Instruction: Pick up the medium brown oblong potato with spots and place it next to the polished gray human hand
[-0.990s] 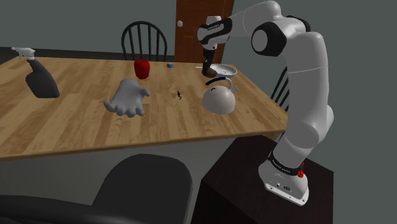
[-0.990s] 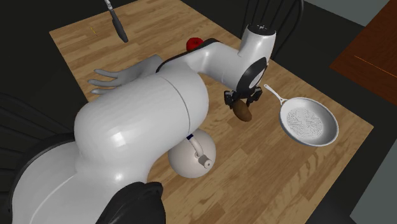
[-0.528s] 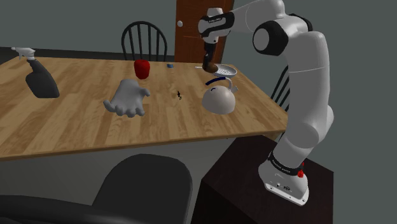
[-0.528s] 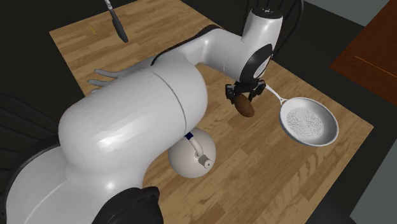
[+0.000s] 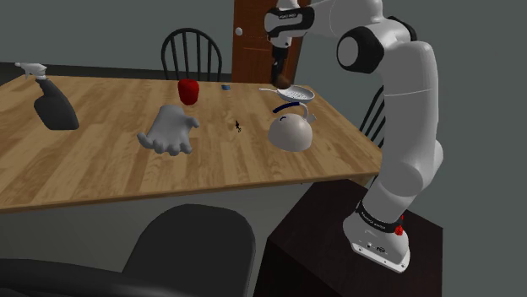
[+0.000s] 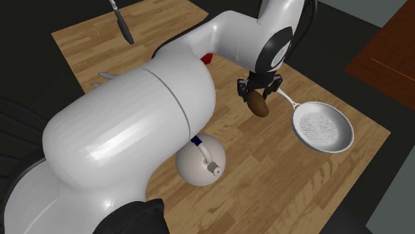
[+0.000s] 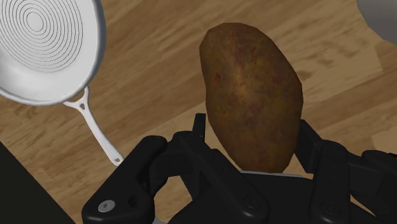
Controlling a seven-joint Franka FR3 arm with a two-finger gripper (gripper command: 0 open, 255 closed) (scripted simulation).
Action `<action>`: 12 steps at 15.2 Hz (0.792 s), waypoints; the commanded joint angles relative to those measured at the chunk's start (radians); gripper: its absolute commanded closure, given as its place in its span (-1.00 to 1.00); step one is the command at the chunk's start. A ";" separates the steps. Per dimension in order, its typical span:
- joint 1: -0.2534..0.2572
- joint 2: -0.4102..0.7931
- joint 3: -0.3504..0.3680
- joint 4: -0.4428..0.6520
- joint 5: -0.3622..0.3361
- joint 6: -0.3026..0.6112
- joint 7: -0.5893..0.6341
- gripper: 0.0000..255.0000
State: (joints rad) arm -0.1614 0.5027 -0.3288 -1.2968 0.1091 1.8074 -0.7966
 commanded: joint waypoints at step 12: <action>-0.002 0.011 0.002 0.178 -0.001 -0.166 0.019 1.00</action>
State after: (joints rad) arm -0.1717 0.5116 -0.3297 -1.1293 0.1095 1.6495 -0.7891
